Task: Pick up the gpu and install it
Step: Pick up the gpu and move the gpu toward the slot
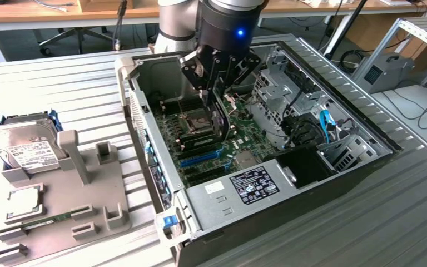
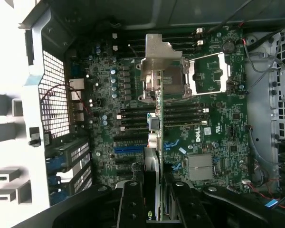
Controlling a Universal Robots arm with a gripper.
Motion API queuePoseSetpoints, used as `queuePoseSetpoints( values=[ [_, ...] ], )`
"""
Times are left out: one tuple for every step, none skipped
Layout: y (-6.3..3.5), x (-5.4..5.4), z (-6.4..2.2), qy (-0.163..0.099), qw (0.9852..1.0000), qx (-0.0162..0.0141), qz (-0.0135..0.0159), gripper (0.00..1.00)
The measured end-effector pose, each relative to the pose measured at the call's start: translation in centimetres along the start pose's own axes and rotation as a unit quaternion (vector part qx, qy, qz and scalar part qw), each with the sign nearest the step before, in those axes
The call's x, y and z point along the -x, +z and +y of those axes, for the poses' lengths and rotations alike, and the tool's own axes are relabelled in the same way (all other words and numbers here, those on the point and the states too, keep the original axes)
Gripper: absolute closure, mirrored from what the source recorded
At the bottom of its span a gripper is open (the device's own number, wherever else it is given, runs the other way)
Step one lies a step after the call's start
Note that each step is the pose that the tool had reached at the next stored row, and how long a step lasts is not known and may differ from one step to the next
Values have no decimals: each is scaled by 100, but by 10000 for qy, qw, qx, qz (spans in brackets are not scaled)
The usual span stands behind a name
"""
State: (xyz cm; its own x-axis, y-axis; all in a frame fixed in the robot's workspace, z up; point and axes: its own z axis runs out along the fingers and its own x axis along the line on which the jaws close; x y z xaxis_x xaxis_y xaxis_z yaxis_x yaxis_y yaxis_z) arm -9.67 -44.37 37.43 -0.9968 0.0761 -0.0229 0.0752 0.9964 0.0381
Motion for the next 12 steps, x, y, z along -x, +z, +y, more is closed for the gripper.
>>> queuePoseSetpoints(
  values=[
    [2, 14, 1, 0, 10000, 0, 0, 74],
    [3, 31, 2, 0, 10000, 0, 0, 74],
    [5, 46, 3, 0, 10000, 1, 0, 74],
    [6, 67, 5, 0, 10000, 1, 0, 74],
    [7, 80, 6, 0, 10000, 0, 0, 74],
    [8, 95, 7, 0, 10000, 0, 0, 74],
    [10, 111, 8, 0, 10000, 1, 0, 74],
    [11, 126, 9, 0, 10000, 0, 0, 74],
    [12, 141, 10, 0, 10000, 0, 0, 74],
    [14, 160, 12, 0, 10000, 0, 0, 74],
    [15, 174, 13, 0, 10000, 1, 0, 74],
    [17, 189, 14, 0, 10000, 1, 0, 74]
  ],
)
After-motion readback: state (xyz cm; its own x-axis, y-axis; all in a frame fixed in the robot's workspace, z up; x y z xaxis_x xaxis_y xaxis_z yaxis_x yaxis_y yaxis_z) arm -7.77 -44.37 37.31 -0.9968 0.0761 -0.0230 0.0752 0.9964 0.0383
